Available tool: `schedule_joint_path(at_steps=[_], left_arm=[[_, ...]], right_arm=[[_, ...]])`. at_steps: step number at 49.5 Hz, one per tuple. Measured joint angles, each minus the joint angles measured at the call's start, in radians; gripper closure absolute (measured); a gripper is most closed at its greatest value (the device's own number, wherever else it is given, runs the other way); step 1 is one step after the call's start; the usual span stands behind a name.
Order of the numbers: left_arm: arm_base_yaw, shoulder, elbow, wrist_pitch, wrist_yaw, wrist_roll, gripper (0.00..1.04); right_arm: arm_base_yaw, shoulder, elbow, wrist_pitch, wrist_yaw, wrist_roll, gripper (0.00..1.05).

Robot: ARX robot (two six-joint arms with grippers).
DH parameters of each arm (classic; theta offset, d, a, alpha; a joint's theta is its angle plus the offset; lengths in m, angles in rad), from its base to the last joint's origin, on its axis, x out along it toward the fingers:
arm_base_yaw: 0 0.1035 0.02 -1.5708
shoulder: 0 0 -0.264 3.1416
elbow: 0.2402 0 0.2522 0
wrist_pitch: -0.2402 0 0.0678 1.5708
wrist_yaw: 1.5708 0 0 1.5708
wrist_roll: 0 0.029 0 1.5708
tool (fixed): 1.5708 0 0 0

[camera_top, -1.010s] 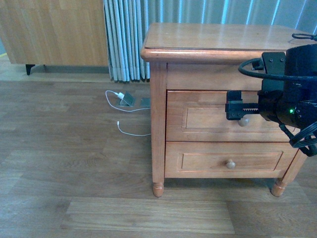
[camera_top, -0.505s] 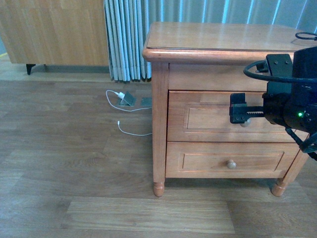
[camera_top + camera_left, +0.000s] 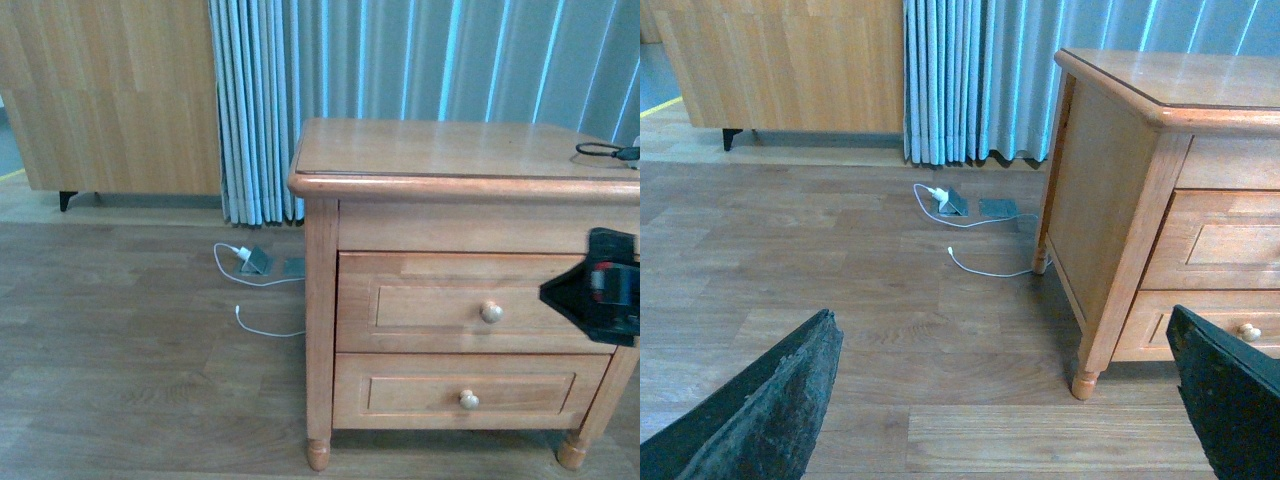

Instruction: Place pink marker in drawer with both arms

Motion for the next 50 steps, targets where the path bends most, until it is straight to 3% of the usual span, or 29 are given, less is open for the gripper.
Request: schedule_joint_path(at_steps=[14,18,31,33,38,41,47,50], left_arm=[[0.000,0.000,0.000,0.000,0.000,0.000,0.06],[0.000,0.000,0.000,0.000,0.000,0.000,0.06],[0.000,0.000,0.000,0.000,0.000,0.000,0.06],[0.000,0.000,0.000,0.000,0.000,0.000,0.06],[0.000,0.000,0.000,0.000,0.000,0.000,0.06],[0.000,0.000,0.000,0.000,0.000,0.000,0.06],[0.000,0.000,0.000,0.000,0.000,0.000,0.06],[0.000,0.000,0.000,0.000,0.000,0.000,0.06]], right_arm=[[-0.086,-0.573,-0.171,-0.368,-0.161,-0.017,0.08],[-0.114,-0.731,-0.208,-0.461,-0.151,-0.048,0.08],[-0.122,-0.786,-0.220,-0.478,-0.140,-0.072,0.08],[-0.106,-0.801,-0.249,-0.406,-0.071,-0.087,0.12],[-0.066,-0.885,-0.404,-0.054,0.185,-0.141,0.31],[-0.065,-0.918,-0.442,0.018,0.216,-0.153,0.44],[-0.063,-0.955,-0.485,0.023,0.214,-0.163,0.63],[-0.061,-0.983,-0.514,0.019,0.214,-0.167,0.79]])
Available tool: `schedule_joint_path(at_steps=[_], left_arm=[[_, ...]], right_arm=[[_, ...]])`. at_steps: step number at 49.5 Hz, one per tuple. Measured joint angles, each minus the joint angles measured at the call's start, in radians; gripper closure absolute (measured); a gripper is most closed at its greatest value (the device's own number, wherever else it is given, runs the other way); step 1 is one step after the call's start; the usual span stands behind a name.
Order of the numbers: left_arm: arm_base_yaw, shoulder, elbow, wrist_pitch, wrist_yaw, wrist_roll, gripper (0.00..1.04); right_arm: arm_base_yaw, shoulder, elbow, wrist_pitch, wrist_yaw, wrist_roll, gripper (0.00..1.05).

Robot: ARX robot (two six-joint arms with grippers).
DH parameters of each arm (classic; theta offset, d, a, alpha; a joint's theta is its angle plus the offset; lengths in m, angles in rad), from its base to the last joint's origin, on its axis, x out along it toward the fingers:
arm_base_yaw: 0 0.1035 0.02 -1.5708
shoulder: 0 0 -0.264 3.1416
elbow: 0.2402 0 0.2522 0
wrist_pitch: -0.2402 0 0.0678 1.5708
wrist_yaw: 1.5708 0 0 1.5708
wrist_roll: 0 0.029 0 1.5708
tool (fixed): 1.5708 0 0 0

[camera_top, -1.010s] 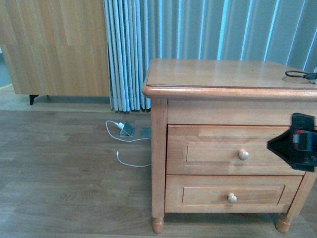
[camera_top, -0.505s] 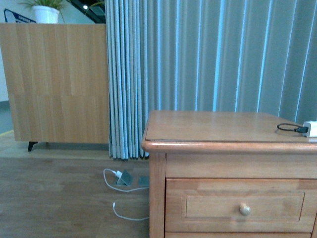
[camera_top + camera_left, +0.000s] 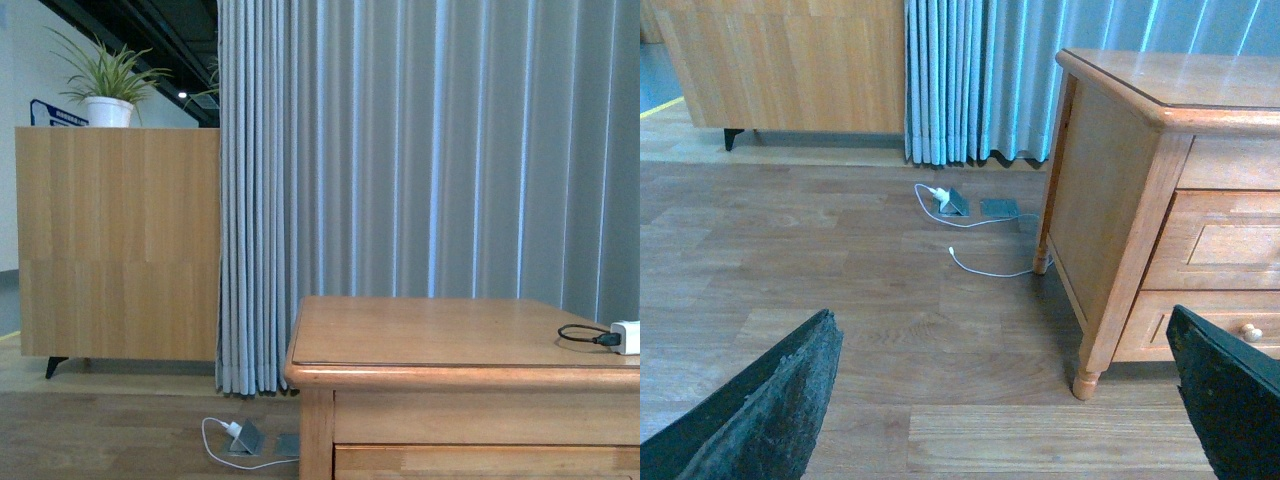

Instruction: Place pink marker in drawer with both arms

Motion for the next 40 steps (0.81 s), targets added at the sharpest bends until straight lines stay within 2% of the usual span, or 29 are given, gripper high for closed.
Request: schedule_joint_path(at_steps=[5,8,40], left_arm=[[0.000,0.000,0.000,0.000,0.000,0.000,0.06],[0.000,0.000,0.000,0.000,0.000,0.000,0.06],[0.000,0.000,0.000,-0.001,0.000,0.000,0.06]], right_arm=[[0.000,-0.037,-0.023,-0.011,0.000,-0.001,0.97],[0.000,-0.057,-0.033,-0.018,0.000,-0.004,1.03],[0.000,-0.253,-0.118,-0.120,0.000,-0.004,1.03]])
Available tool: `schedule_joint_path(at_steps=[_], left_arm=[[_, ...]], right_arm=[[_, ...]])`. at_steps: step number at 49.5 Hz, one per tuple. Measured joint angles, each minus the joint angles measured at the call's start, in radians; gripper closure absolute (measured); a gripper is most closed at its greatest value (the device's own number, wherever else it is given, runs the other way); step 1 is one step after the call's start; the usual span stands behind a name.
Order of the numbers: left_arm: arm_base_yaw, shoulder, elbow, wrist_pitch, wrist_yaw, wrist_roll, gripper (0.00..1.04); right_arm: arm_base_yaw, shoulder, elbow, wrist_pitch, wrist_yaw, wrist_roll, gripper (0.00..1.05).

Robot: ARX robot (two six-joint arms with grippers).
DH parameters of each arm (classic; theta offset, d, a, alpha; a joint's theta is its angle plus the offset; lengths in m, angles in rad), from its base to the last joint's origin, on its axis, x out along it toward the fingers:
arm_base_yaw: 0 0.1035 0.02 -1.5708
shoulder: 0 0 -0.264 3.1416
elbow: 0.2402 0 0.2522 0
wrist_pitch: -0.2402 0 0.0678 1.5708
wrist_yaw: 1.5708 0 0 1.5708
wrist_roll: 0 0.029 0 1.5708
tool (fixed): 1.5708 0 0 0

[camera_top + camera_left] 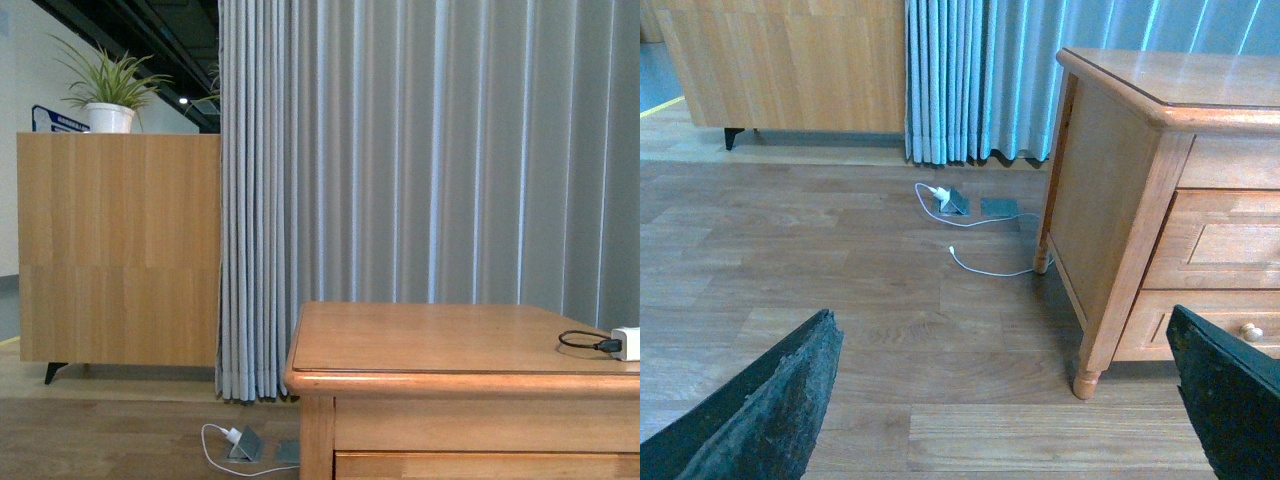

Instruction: Place pink marker in drawer with both arms

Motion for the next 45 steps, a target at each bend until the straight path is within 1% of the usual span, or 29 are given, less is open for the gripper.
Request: schedule_joint_path(at_steps=[5,27,29,32,33,43,45], left_arm=[[0.000,0.000,0.000,0.000,-0.001,0.000,0.06],[0.000,0.000,0.000,0.000,0.000,0.000,0.06],[0.000,0.000,0.000,0.000,0.000,0.000,0.06],[0.000,0.000,0.000,0.000,0.000,0.000,0.06],[0.000,0.000,0.000,0.000,0.000,0.000,0.06],[0.000,0.000,0.000,0.000,0.000,0.000,0.06],[0.000,0.000,0.000,0.000,0.000,0.000,0.06]], right_arm=[[0.000,-0.134,0.001,-0.165,0.000,-0.001,1.03],[0.000,-0.169,0.001,-0.174,0.000,-0.001,1.03],[0.000,-0.169,0.001,-0.174,0.000,-0.002,0.99],[0.000,-0.169,0.001,-0.174,0.000,-0.002,0.88],[0.000,-0.169,0.001,-0.174,0.000,-0.002,0.83],[0.000,-0.169,0.001,-0.174,0.000,-0.002,0.47],[0.000,-0.169,0.001,-0.174,0.000,-0.002,0.42]])
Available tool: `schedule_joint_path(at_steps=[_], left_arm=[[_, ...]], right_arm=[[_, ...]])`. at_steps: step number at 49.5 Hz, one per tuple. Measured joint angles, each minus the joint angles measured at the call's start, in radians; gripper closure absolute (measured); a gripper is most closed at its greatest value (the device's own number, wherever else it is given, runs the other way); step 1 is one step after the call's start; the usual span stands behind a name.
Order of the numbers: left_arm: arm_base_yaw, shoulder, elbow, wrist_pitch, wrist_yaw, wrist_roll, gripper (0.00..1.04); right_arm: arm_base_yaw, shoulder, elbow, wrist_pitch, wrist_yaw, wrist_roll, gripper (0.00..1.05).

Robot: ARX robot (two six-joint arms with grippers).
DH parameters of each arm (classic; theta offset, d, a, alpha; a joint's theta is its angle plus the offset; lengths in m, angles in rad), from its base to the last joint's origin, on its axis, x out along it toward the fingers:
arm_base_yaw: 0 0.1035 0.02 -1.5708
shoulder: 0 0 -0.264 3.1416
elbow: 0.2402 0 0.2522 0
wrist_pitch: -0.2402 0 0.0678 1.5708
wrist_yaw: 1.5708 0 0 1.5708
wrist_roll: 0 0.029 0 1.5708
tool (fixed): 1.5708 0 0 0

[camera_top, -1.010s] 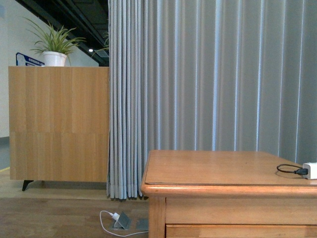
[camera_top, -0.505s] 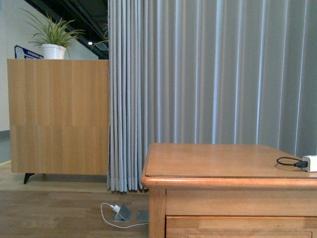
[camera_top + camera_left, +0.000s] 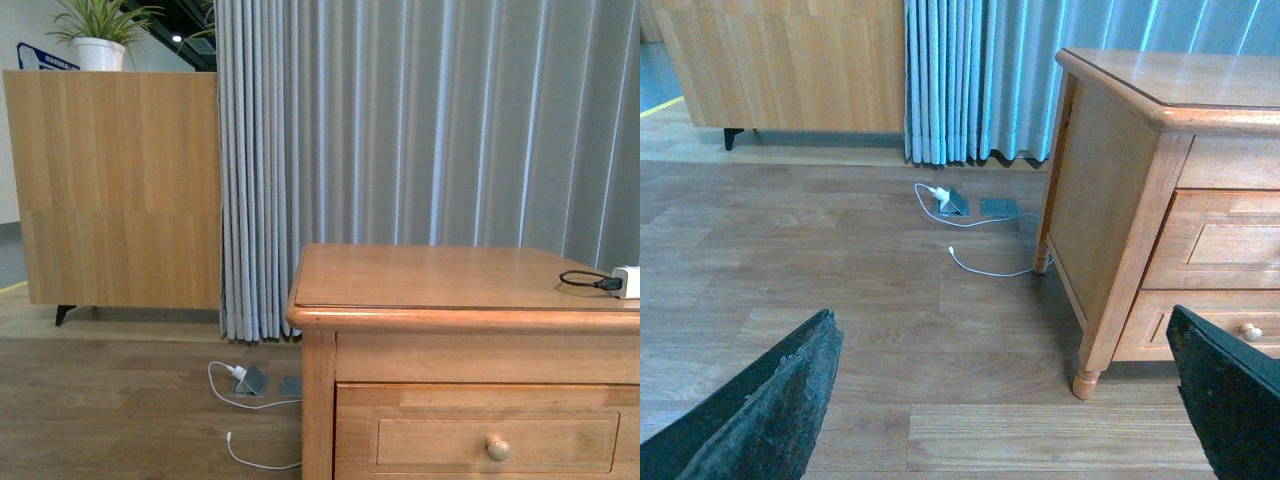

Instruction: Place pink marker in drawer with both arms

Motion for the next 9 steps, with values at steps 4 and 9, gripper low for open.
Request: schedule_joint_path(at_steps=[4,9], left_arm=[[0.000,0.000,0.000,0.000,0.000,0.000,0.06],[0.000,0.000,0.000,0.000,0.000,0.000,0.06]], right_arm=[[0.000,0.000,0.000,0.000,0.000,0.000,0.26],[0.000,0.000,0.000,0.000,0.000,0.001,0.06]])
